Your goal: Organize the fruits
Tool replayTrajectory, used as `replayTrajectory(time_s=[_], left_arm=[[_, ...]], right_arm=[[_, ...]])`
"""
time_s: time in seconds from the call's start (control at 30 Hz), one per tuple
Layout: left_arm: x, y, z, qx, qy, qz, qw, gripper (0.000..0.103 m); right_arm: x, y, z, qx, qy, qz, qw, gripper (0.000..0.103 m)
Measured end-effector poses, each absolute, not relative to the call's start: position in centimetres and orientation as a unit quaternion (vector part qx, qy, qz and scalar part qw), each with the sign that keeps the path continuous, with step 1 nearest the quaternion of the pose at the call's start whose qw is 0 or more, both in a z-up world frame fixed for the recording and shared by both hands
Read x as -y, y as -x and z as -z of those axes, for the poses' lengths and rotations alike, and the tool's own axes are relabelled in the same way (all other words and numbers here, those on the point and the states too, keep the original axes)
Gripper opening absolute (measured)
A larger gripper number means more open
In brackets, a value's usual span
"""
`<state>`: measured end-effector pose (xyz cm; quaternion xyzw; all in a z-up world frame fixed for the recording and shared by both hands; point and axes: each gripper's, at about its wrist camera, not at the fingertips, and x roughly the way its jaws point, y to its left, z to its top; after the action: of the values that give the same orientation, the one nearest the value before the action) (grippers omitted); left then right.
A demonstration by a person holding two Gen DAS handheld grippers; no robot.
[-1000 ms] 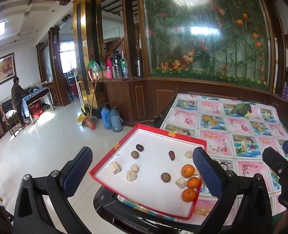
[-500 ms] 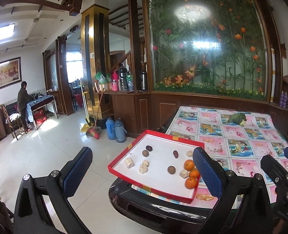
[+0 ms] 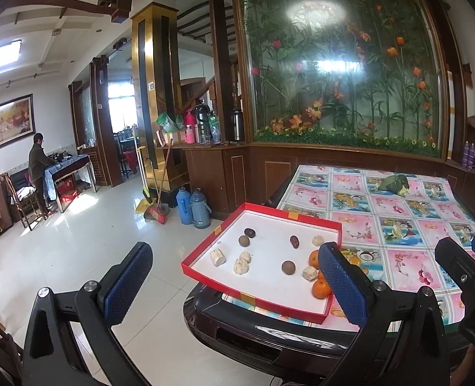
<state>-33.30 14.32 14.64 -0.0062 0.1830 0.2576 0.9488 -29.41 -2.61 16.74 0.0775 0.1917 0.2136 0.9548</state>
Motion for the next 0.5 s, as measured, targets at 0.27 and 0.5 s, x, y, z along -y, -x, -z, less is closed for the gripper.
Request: replayTrajectory(time_s=[0.27, 0.5], left_arm=[[-14.4, 33.5, -14.6, -0.184, 0.006, -0.258, 0.949, 0.103], [-14.4, 33.7, -14.5, -0.188, 0.005, -0.255, 0.948, 0.103]], right_arm=[[2.3, 29.5, -16.7, -0.194, -0.071, -0.218, 0.954, 0.099], [1.6, 29.9, -16.7, -0.192, -0.063, -0.224, 0.953, 0.099]])
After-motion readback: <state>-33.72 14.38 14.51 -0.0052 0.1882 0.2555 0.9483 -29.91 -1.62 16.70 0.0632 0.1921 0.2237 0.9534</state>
